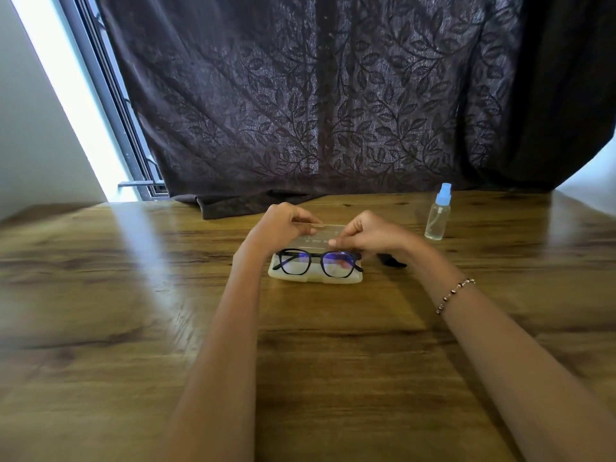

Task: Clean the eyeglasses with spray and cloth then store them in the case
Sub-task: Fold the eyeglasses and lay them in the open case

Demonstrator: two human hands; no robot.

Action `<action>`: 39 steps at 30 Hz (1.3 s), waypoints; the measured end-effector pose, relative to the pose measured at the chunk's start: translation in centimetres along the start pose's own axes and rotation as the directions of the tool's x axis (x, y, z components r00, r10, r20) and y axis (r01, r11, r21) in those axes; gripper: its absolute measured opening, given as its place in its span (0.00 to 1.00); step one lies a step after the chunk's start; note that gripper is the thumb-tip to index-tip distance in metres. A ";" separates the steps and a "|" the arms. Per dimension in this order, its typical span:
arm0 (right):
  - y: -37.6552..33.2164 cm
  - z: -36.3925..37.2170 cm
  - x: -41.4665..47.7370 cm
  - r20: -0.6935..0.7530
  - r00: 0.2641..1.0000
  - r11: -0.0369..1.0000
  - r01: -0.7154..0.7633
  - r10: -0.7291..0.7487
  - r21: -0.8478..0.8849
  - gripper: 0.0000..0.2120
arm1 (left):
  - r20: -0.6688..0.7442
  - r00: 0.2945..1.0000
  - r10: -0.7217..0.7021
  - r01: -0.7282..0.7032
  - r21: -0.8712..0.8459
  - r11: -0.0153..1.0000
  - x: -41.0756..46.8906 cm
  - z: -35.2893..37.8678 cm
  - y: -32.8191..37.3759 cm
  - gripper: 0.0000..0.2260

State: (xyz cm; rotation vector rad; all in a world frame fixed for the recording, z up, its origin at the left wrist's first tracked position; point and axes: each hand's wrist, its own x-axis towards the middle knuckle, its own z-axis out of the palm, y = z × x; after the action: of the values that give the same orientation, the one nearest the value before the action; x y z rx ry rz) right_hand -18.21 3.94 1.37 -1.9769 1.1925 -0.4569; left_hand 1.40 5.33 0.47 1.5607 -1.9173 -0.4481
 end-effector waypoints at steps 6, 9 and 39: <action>0.3 -0.9 -0.1 0.159 0.985 0.997 0.068 -0.074 0.041 0.15 | -0.008 1.000 0.005 -0.006 -0.020 1.000 -0.1 0.0 0.0 0.09; 0.4 -0.6 0.1 0.139 0.986 0.993 0.080 -0.091 0.088 0.10 | -0.002 1.000 0.005 -0.005 -0.012 1.000 -0.1 -0.1 -0.1 0.10; -1.8 1.6 1.3 -0.035 0.964 0.894 0.232 -0.265 -0.384 0.06 | -0.026 1.000 -0.002 0.001 -0.048 0.999 -0.4 0.2 0.0 0.10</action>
State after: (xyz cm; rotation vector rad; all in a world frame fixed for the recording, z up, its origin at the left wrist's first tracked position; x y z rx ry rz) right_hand -15.51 4.02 1.61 -2.4835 1.1484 -0.4718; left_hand 1.30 5.74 0.23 1.5298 -1.8724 -0.4690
